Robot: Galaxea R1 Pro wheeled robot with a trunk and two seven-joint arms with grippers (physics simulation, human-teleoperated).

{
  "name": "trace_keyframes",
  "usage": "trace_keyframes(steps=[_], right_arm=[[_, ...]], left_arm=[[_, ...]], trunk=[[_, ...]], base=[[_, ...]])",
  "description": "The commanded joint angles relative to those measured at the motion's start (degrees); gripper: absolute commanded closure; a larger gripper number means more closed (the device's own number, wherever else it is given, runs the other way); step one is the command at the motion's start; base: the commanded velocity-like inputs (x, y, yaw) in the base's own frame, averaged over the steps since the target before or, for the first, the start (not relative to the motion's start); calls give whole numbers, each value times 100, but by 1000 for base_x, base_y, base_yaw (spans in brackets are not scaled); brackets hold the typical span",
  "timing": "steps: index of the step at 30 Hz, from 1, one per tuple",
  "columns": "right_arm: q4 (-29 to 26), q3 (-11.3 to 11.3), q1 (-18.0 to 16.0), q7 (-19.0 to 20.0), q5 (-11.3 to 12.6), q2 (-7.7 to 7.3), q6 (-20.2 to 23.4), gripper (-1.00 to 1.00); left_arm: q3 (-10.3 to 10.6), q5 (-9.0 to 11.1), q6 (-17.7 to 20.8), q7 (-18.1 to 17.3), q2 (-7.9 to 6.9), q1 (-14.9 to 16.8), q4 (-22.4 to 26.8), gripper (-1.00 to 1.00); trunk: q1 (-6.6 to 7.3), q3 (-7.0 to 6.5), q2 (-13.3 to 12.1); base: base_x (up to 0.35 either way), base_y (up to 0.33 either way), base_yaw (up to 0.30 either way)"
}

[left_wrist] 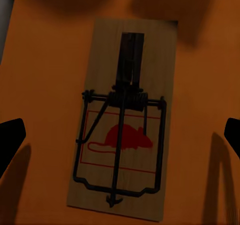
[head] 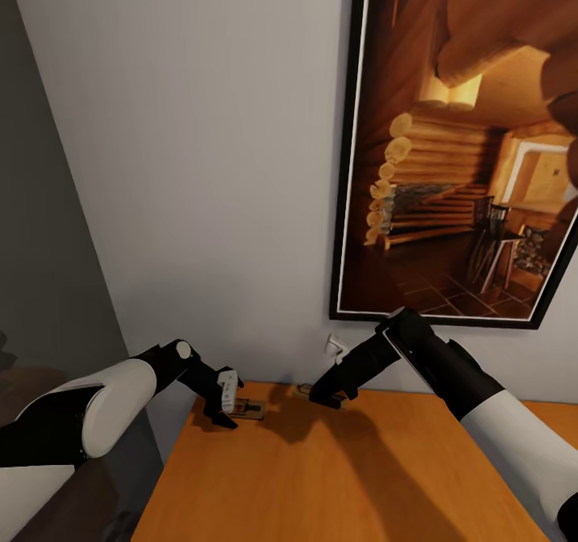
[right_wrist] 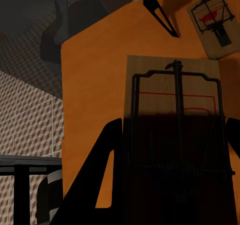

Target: Take the four mousetraps from the cabinet in the bathroom and place them on the bathroom floor. Make sure all four end up on the same floor surface, and ensure that at least two of them are either under or directly next to the same bathroom sink.

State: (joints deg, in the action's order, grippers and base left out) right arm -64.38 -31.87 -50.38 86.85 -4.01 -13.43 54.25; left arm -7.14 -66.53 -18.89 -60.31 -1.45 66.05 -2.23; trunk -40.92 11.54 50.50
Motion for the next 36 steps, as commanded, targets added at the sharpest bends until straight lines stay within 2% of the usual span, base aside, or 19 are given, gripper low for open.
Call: trace_keyframes(steps=[1, 13, 23, 36], right_arm=[[-4, -3, -7, 60, -39, -1, 77, 100], [-4, -3, -7, 60, -39, -1, 77, 100], [-4, -3, -7, 60, -39, -1, 77, 100], [-4, -3, -7, 60, -39, -1, 77, 100]], left_arm=[[-50, -53, -27, 1, -3, 9, -14, -100], [-50, -53, -27, 1, -7, 6, -14, -100], [-50, -53, -27, 1, -4, 10, -14, -100], [-50, -53, -27, 1, 21, 9, -14, -100]], trunk=[[-2, 10, 9], [-2, 10, 9], [-222, 189, 410], [-222, 189, 410]], base=[[0, 0, 0], [0, 0, 0], [0, 0, 0], [0, 0, 0]])
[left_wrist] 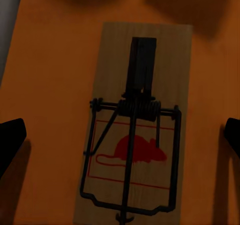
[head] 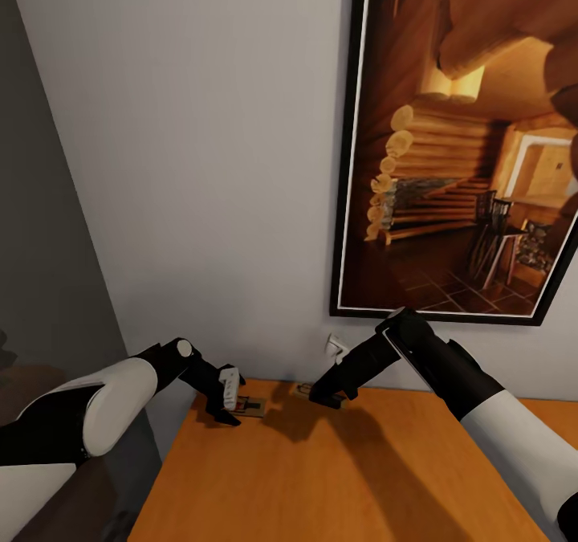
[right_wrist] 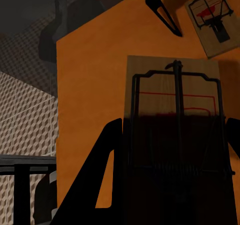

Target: Take the four mousetraps from the cabinet in the bathroom and place them on the bathroom floor. Make sure all four end up on the same floor surface, and ensure that at least two of them are either under or directly next to the same bathroom sink.

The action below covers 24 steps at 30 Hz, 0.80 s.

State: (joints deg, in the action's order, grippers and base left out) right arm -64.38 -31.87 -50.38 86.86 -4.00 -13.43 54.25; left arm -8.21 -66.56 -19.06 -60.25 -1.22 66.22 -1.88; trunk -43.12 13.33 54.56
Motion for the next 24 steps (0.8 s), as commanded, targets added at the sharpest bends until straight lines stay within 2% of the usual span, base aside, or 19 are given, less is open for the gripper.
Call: trace_keyframes(steps=[1, 24], right_arm=[[-4, -3, -7, 60, -40, -1, 77, 100], [-4, -3, -7, 60, -40, -1, 77, 100]], left_arm=[[56, -50, -10, -5, 0, -9, -49, -100], [56, -42, -10, -41, 43, -10, -49, -100]], trunk=[[-2, 10, 5], [-2, 10, 5]], base=[[0, 0, 0], [0, 0, 0]])
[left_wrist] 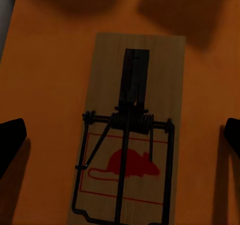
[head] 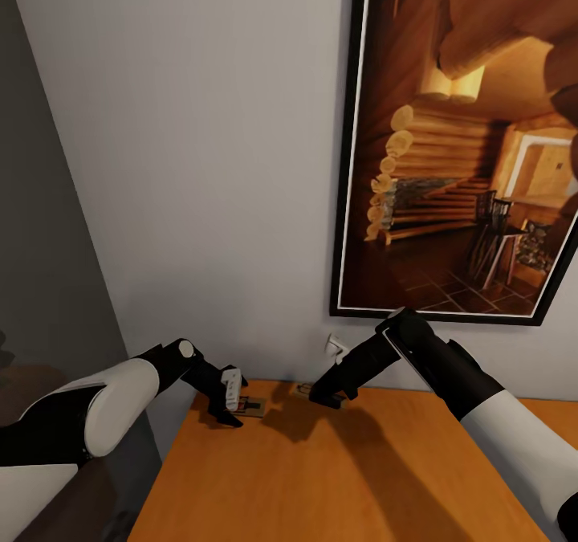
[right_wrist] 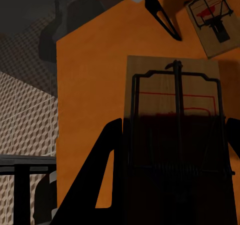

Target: Take the four mousetraps from the cabinet in the bathroom and place them on the bathroom floor. Make sure all four end up on the same floor surface, and ensure that at least two of them are either under or directly next to the same bathroom sink.

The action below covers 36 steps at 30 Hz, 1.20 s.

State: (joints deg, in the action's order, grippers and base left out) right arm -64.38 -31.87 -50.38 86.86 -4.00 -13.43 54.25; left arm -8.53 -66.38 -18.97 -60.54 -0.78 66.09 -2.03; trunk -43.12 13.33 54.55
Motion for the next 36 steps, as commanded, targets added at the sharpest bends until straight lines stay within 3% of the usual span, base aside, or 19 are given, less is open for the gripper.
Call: trace_keyframes(steps=[1, 36], right_arm=[[-4, -3, -7, 59, -39, -1, 77, 100], [-4, -3, -7, 59, -39, -1, 77, 100]], left_arm=[[89, -59, -19, -10, -2, 4, -34, -100], [72, -33, -10, -37, -4, 8, -34, -100]], trunk=[[-2, 11, 5], [-2, 11, 5]], base=[[0, 0, 0], [0, 0, 0]])
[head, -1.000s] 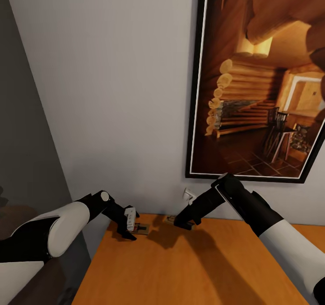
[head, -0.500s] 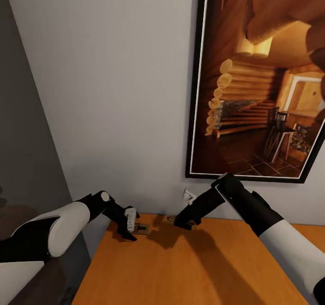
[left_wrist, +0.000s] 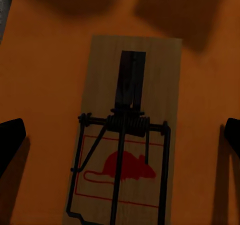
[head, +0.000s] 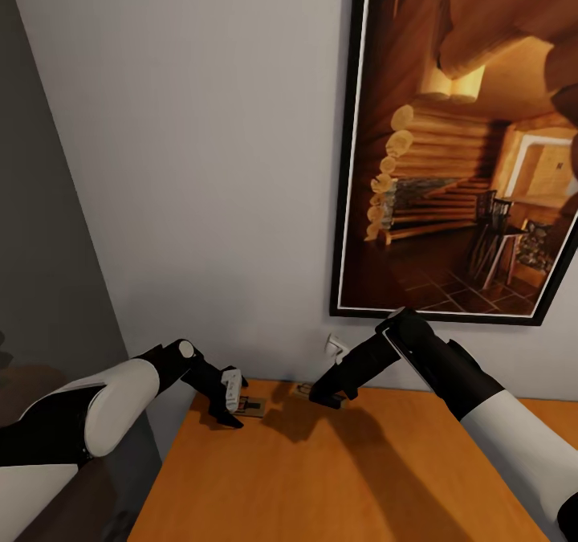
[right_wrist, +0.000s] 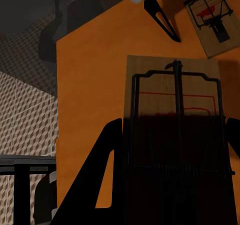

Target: Take the four mousetraps from the cabinet in the bathroom and place them on the bathroom floor. Make sure all four end up on the same floor surface, and ensure that at least two of them are either under or directly next to the same bathroom sink.

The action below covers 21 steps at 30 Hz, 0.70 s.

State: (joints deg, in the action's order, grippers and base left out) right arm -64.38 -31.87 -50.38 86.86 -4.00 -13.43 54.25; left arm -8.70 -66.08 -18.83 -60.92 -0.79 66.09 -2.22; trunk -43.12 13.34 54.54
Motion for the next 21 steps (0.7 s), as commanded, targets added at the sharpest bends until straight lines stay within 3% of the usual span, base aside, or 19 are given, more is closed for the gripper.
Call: trace_keyframes(steps=[1, 21], right_arm=[[-4, -3, -7, 59, -39, -1, 77, 100], [-4, -3, -7, 59, -39, -1, 77, 100]], left_arm=[[89, -65, -24, 1, -3, 7, -15, -100], [97, -63, -24, 10, 19, 5, -15, -100]], trunk=[[-1, 9, 6], [-1, 9, 6]], base=[[0, 0, 0], [0, 0, 0]])
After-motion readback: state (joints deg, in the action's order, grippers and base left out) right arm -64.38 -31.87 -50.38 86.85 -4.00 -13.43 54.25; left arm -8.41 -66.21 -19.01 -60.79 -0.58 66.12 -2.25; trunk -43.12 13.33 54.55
